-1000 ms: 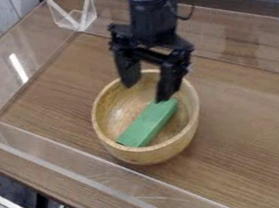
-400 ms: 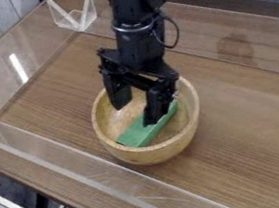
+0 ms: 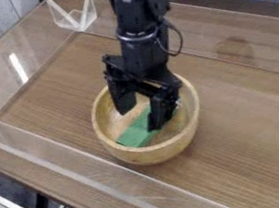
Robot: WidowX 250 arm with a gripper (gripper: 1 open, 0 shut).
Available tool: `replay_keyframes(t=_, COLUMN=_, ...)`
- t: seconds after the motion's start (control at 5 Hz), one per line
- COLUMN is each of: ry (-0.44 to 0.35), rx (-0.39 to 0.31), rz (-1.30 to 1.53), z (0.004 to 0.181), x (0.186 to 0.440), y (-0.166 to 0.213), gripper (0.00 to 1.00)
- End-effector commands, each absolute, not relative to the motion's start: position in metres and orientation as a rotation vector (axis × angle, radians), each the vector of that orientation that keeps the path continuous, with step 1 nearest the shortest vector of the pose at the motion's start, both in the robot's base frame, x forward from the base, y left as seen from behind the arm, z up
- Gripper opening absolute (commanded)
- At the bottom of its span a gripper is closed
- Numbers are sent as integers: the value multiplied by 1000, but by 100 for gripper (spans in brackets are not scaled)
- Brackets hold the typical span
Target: Remove the green block from inside the brown bowl and put it on the table
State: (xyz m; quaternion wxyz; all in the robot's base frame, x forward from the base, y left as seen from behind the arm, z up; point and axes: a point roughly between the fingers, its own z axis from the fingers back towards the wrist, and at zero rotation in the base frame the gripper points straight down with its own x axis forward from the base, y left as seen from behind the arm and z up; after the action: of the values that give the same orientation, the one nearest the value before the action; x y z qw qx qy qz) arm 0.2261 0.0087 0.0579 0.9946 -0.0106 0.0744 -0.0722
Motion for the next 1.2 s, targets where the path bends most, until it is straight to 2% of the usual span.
replay_keyframes(t=0.0, ry=111, rx=-20, rz=-163, z=60, x=235, y=6, gripper=100)
replay_keyframes(t=1.0, ry=17, rx=-59, rz=-220, z=66, x=239, y=-4, gripper=100)
